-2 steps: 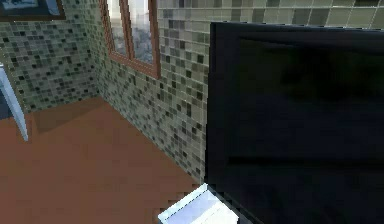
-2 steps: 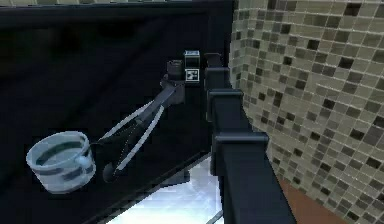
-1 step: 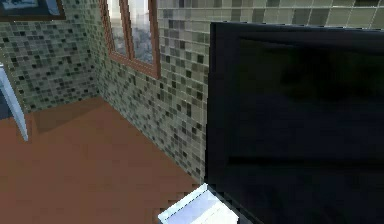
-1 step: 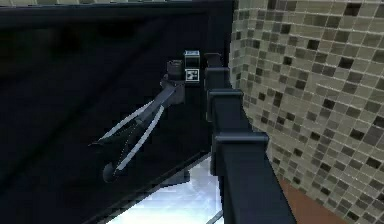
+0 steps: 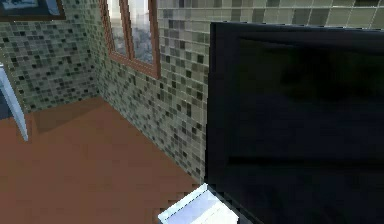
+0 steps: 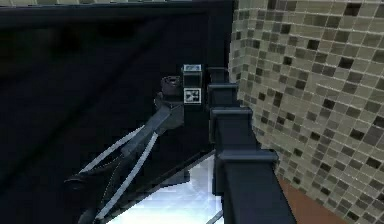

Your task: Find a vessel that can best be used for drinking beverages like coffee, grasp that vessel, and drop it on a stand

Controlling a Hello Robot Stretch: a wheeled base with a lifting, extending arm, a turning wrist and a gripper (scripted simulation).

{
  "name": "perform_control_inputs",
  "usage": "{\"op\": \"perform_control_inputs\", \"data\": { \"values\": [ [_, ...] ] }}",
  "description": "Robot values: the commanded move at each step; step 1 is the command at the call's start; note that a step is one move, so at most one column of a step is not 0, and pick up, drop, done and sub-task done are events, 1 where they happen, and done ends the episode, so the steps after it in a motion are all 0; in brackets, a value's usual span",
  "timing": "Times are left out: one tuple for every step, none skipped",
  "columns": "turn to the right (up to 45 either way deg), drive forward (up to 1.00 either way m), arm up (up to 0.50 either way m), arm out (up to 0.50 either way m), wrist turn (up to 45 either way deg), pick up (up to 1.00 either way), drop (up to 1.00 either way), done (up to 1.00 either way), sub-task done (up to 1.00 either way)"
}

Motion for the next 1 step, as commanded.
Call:
{"op": "perform_control_inputs", "data": {
  "values": [
    [0.0, 0.00, 0.00, 0.00, 0.0, 0.00, 0.00, 1.00, 0.00]
  ]
}}
